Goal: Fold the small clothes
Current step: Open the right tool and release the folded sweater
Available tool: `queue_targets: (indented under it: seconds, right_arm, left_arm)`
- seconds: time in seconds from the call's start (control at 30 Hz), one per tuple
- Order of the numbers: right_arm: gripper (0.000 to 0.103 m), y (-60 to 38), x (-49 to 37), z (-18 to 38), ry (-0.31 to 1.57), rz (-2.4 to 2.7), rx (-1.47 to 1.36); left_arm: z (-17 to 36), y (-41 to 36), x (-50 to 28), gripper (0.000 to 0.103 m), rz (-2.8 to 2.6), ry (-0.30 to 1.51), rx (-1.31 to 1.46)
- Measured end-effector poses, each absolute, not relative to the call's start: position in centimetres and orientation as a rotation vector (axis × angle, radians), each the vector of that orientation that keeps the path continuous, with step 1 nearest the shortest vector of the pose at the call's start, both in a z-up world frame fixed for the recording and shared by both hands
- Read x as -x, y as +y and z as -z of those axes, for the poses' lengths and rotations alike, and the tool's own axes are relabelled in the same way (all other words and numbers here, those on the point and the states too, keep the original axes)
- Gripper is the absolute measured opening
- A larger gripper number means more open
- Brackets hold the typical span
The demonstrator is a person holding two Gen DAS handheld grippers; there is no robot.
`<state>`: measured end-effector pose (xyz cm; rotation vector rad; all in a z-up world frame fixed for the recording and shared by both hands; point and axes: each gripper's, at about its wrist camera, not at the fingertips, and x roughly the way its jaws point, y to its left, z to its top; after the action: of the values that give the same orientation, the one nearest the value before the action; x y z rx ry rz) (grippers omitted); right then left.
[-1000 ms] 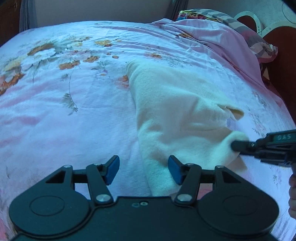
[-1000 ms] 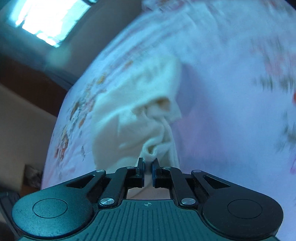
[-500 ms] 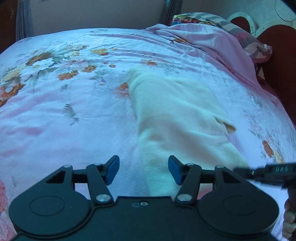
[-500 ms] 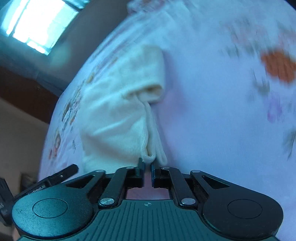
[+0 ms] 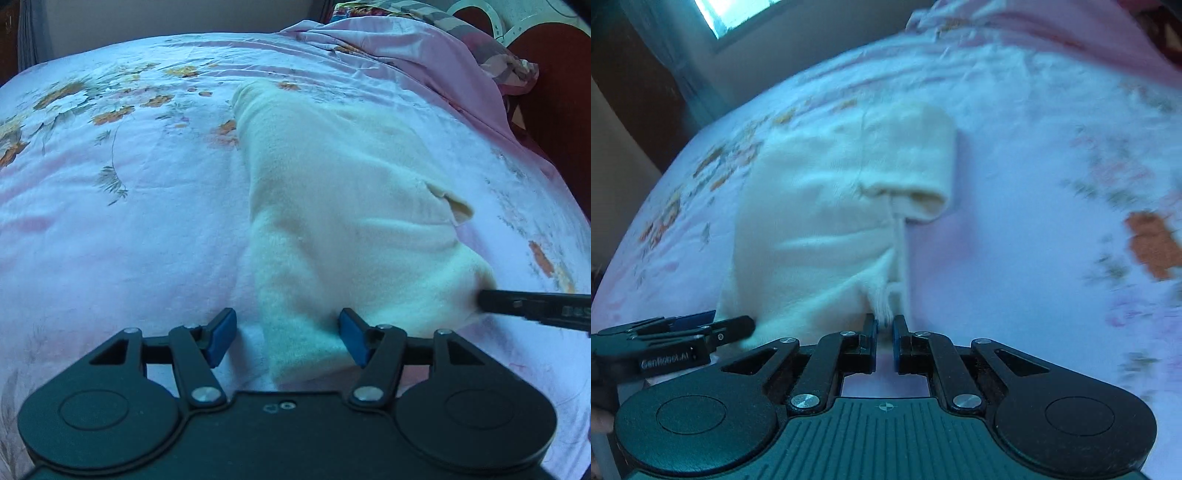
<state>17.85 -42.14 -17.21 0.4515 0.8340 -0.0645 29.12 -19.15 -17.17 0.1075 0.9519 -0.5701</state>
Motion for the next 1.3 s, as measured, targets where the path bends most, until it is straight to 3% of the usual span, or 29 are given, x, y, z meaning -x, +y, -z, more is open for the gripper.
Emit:
queue_targets:
  seconds: [0.2, 0.27, 0.37, 0.6, 0.63, 0.73, 0.8, 0.87, 0.93, 1.0, 1.07, 1.17, 1.3]
  right_arm:
    - [0.006, -41.5, -18.3, 12.0, 0.647, 0.040, -0.409]
    - [0.006, -40.5, -20.6, 12.5, 0.679, 0.013, -0.366]
    - [0.005, -40.2, -22.4, 17.9, 0.882, 0.021, -0.327]
    - [0.006, -41.2, -23.6, 13.7, 0.694, -0.021, -0.351]
    - [0.010, -41.3, -24.9, 13.1, 0.678, 0.004, -0.328]
    - [0.037, -42.1, -29.5, 12.6, 0.643, 0.058, -0.283]
    - [0.038, -42.6, -31.7, 12.7, 0.607, 0.074, -0.294]
    - [0.038, -42.5, -33.8, 14.0, 0.612, 0.103, -0.242]
    - [0.038, -43.0, -36.5, 17.7, 0.776, 0.111, -0.193]
    - [0.038, -43.7, -36.9, 18.8, 0.777, 0.099, -0.201]
    - [0.038, -44.1, -37.0, 17.6, 0.765, 0.089, -0.212]
    - [0.038, -44.1, -36.2, 15.7, 0.622, 0.125, -0.195]
    - [0.038, -44.0, -38.6, 19.0, 0.762, 0.132, -0.175]
  left_arm:
    - [14.5, -20.3, -29.6, 0.058, 0.595, 0.878, -0.102]
    - [14.5, -21.2, -30.5, 0.059, 0.578, 0.880, -0.088]
    - [17.4, -21.5, -31.4, 0.062, 0.531, 0.962, -0.113]
    - [14.1, -22.0, -32.5, 0.058, 0.563, 0.846, -0.073]
    - [13.5, -22.8, -33.4, 0.058, 0.570, 0.835, -0.075]
    - [13.7, -25.5, -36.8, 0.058, 0.549, 0.833, -0.109]
    - [15.0, -26.6, -38.8, 0.059, 0.507, 0.843, -0.141]
    - [16.4, -26.8, -40.7, 0.073, 0.473, 0.871, -0.121]
    - [17.3, -26.3, -42.1, 0.078, 0.446, 0.891, -0.059]
    - [17.2, -25.7, -42.7, 0.074, 0.447, 0.900, -0.013]
    - [16.3, -25.9, -42.6, 0.064, 0.456, 0.863, -0.015]
    - [15.8, -26.6, -43.3, 0.065, 0.431, 0.812, -0.020]
    - [18.0, -27.2, -44.5, 0.073, 0.388, 0.863, -0.055]
